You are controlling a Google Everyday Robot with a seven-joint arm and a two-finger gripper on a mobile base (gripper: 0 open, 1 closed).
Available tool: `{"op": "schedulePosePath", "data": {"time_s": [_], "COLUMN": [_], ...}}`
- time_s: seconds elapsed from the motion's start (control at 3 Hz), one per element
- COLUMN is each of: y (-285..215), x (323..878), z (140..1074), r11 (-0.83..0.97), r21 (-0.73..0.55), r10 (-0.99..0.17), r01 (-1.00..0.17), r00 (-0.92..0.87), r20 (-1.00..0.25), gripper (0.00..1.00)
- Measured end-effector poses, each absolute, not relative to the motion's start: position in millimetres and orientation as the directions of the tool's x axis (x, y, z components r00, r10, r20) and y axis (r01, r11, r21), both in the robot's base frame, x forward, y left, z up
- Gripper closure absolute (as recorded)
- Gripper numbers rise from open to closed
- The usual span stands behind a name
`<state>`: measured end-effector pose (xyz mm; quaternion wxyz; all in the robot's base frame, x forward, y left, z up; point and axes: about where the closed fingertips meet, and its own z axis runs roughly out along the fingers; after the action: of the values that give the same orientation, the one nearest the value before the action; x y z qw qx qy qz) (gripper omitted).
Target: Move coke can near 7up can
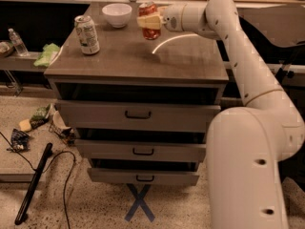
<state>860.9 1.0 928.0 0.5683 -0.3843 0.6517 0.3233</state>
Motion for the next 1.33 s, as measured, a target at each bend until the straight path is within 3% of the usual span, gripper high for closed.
{"op": "schedulePosePath", "data": {"time_s": [1.0,1.33], "y": [92,114], "x": [803,805], "z": [905,904], "r11": [0.416,0.386], "r21": [-0.005,-0.008], "r10": [-0.057,-0.039], "r01": [-0.909,-0.922], "r00": [-0.021,-0.007], "r20": [-0.998,-0.999], "gripper": [1.00,0.87]}}
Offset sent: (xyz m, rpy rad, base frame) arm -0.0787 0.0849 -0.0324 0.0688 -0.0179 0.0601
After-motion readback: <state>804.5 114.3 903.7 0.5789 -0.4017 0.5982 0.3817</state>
